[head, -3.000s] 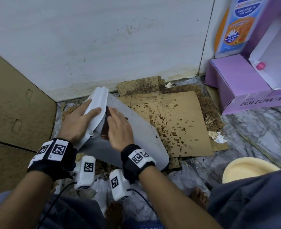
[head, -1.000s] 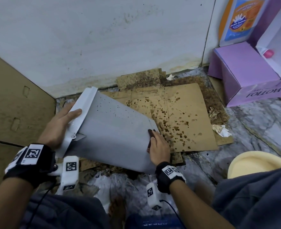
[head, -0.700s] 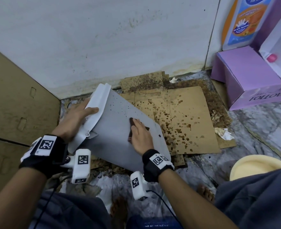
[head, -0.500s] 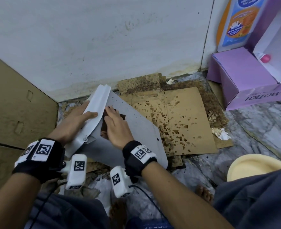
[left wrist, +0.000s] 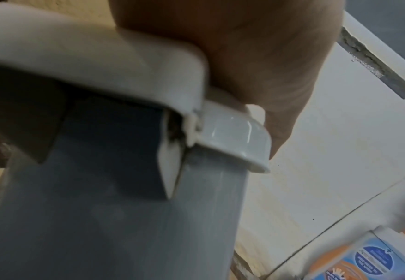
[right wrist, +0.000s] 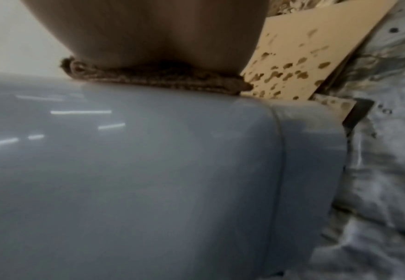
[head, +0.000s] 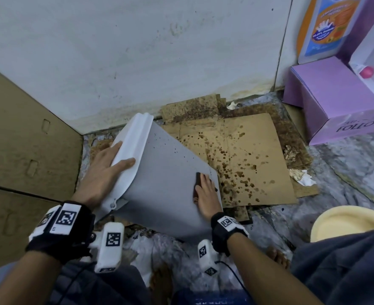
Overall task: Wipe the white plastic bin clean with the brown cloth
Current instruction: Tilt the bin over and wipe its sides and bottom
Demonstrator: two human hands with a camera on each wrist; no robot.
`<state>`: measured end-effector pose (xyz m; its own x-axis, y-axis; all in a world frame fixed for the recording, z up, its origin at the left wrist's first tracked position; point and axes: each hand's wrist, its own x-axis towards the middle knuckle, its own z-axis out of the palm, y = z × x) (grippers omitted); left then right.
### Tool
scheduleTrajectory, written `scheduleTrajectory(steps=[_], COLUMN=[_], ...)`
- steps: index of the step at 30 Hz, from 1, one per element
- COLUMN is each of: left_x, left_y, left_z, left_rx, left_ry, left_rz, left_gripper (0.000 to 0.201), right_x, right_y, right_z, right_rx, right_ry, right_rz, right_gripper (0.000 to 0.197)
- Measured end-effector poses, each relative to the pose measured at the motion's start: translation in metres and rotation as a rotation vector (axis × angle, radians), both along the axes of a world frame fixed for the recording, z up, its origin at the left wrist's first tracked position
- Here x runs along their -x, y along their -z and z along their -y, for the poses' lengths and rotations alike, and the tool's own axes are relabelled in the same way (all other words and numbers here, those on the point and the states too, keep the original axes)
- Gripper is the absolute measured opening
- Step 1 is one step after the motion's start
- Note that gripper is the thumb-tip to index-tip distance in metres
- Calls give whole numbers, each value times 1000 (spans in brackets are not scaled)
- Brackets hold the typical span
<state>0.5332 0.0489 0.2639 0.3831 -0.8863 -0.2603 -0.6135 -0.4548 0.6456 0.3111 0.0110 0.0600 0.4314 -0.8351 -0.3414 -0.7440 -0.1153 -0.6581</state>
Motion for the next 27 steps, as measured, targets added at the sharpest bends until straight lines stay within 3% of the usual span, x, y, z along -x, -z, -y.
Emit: scheduleTrajectory(steps=[4,8,10,12,14,17,23,25,27], left_x=[0,-1,-4,-10,-14,-22,-25,-22,-19], left_y=[-3,-2,-1,0,0,2,5,6,7], left_z=[4,11,14,14,12,7,-1,-3,-4], left_rx=[-20,-3,-5,-7,-4,-8,-2,4,8], left_ry=[16,-3,4,9,-4,-34,-14,3,3], left_rz=[19,33,37,27,1,-40,-56,-38,-18], left_gripper=[84,74,67,73,80,74,72,73,75], right_x=[-29,-78,-93,-99,-91,-71,-8,-12,-29], right_y=[-20,-77,-112,-123,-115,-77,7,8,-14], right_z=[0,19,25,29,28,26,6,2,2], right_rx=[-86,30,-18,-45,-33,-44,-70,-105,-91], right_ry=[117,1,-11,-10,-21,11,31,105,103], right_rz=[115,306,432,503,530,479,130,110,114], right_gripper=[48,45,52,55,54,53,50,59,50])
